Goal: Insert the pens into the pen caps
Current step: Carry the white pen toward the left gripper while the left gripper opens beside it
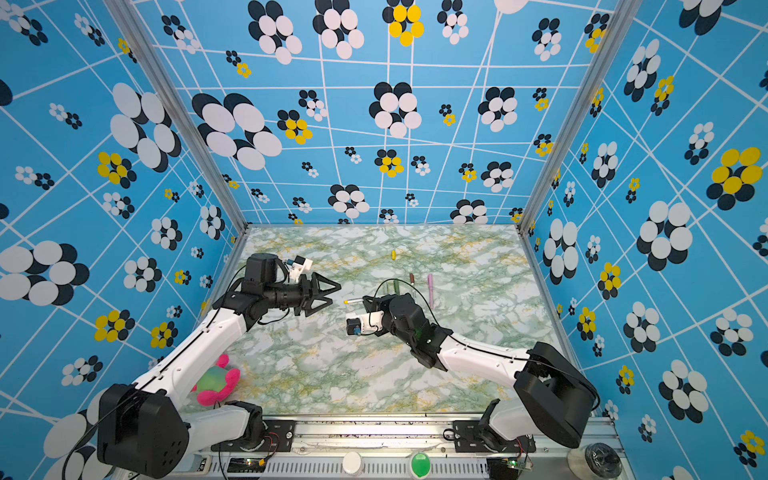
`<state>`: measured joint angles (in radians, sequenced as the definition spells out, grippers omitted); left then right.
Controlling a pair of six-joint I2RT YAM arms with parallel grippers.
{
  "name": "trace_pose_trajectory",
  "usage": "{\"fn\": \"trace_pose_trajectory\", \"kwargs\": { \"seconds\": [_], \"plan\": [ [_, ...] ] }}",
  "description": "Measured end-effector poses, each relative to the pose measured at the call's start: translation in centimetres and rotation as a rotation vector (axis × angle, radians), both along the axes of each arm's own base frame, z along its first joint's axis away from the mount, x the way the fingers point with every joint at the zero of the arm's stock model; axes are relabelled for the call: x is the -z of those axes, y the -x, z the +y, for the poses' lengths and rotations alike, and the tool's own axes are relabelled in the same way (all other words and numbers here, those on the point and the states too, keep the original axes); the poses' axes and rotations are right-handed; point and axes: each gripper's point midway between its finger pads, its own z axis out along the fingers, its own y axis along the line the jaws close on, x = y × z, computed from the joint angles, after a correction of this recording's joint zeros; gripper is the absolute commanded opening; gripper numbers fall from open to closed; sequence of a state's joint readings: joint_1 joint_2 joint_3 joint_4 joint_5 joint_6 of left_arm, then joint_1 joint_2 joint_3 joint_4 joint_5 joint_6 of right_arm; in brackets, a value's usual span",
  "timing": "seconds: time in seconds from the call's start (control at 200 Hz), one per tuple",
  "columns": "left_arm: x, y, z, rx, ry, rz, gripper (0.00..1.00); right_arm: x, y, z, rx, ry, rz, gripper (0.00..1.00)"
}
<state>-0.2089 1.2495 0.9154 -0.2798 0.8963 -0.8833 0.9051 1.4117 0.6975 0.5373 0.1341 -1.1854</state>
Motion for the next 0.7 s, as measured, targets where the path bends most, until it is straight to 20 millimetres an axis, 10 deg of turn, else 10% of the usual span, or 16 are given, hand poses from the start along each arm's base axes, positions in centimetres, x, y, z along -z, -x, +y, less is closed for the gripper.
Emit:
{"fn": "trace_pose_trajectory", "kwargs": {
  "seconds": [0.7],
  "plan": [
    [0.9,3.1,-1.1,0.229,-0.009,-0.100,0.63,-0.4,2.5,2.2,-0.089,0.166,-0.230,0.00]
  ]
}}
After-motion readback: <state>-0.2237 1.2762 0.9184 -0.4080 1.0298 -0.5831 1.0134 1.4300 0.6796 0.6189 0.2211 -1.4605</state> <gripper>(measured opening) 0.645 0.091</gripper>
